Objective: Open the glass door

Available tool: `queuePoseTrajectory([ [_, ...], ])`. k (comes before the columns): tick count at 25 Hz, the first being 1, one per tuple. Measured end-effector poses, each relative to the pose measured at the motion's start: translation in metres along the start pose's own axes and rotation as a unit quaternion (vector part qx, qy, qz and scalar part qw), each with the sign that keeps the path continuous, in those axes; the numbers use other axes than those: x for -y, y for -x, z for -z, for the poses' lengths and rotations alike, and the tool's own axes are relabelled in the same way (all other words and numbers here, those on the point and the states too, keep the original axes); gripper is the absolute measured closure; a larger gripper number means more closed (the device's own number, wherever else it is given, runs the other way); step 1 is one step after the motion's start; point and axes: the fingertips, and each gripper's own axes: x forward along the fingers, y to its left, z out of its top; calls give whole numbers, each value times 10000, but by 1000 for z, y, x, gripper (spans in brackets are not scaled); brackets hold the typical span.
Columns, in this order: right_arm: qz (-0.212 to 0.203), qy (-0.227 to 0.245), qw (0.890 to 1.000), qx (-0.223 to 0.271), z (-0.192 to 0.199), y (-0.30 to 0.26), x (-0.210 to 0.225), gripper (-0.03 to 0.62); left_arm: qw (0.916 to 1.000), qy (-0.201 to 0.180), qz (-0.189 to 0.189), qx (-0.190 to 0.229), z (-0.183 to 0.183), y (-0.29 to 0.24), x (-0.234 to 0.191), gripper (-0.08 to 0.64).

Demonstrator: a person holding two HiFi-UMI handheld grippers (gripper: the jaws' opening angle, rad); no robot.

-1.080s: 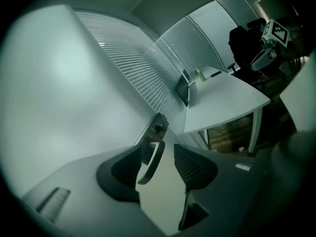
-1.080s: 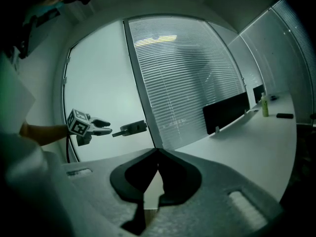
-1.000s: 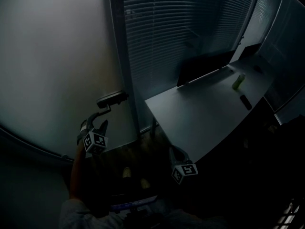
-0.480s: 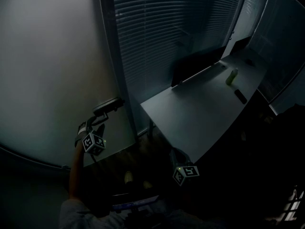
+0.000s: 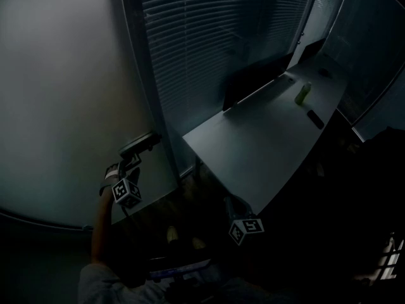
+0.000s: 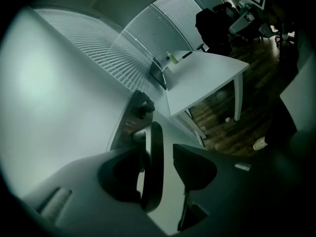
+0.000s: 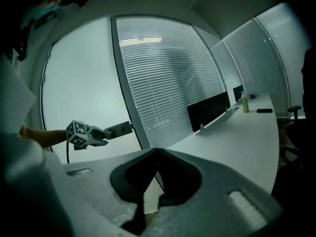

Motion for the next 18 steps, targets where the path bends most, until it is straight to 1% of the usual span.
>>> queuePoseTrajectory([
  [2,18,-4,10000,-14,-4,1,-4,591,10000,5,48,24,-4,3,-1,370],
  [4,35,-9,10000,-31,-7,-1,-7,592,9998,-78,-157,74,-7,1,-9,398],
  [6,45,-11,10000,-38,-5,-5,-9,591,9996,-88,-237,105,-8,-1,-12,428],
  [8,55,-4,10000,-45,-3,-7,-11,591,9996,-96,-222,108,-5,-3,-10,430],
  [12,58,20,10000,-15,-3,-13,-16,591,9993,-328,-179,78,-3,-6,-5,477],
  [15,67,33,10000,-5,-5,-18,-21,591,9993,-316,-182,119,-2,-10,-3,489],
  [18,55,56,10000,14,-6,-21,-30,591,9995,-220,-91,205,-2,-9,-2,495],
])
